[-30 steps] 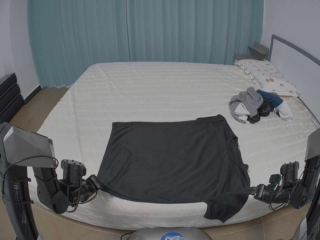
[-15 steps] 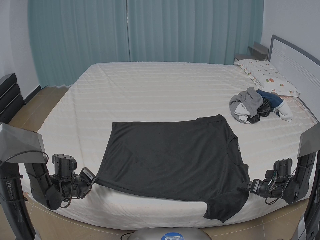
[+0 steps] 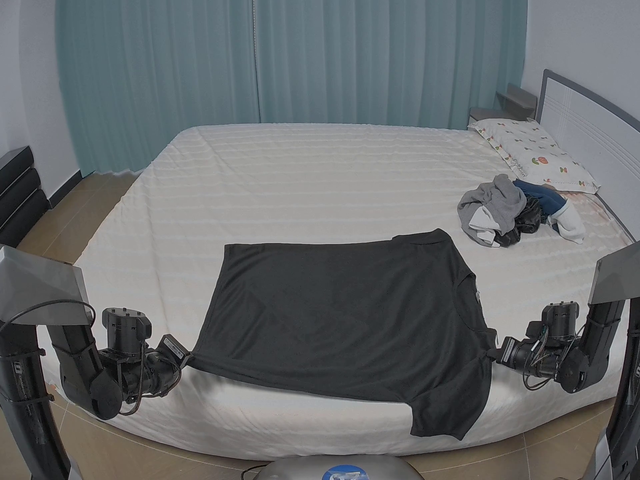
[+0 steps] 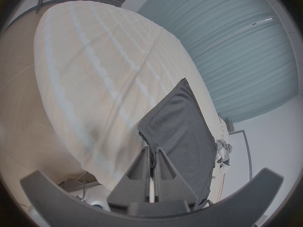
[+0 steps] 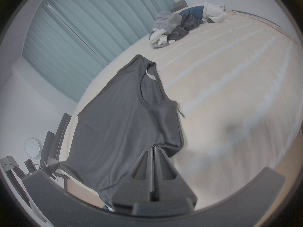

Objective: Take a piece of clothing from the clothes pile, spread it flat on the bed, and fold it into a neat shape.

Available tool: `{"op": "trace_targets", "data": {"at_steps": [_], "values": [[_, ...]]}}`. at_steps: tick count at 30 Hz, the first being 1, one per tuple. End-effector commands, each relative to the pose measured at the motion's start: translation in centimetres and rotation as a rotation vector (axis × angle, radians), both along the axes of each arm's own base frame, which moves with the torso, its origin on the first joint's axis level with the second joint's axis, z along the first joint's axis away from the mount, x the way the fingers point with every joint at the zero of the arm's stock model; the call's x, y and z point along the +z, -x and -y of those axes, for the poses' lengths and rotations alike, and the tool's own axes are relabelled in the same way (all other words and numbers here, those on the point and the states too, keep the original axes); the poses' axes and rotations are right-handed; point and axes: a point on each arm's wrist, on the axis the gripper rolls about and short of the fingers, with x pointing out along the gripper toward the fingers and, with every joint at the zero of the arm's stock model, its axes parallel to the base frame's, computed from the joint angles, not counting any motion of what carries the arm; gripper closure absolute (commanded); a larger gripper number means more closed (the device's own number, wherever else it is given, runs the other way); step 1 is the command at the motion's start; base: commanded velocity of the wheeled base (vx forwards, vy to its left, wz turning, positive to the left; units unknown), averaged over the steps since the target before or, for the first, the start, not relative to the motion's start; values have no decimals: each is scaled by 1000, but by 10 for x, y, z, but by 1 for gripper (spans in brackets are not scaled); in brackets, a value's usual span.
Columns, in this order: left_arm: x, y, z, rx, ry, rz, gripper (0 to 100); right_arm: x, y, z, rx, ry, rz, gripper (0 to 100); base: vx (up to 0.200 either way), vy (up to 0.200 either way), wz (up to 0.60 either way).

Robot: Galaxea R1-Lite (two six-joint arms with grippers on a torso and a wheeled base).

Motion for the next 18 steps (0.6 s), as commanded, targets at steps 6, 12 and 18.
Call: {"op": "trace_targets", "data": {"at_steps": [6, 12, 18], "values": [[-4, 1, 2, -4, -13, -15, 100, 3, -25, 1, -24, -50, 43, 100, 0, 0, 0], [-4, 1, 2, -1, -10, -16, 100, 1, -36, 6, -87, -123, 76, 100, 0, 0, 0], [-4, 1, 2, -1, -10, -16, 100, 3, -33, 8, -96, -166, 66, 0, 0, 0, 0]]}}
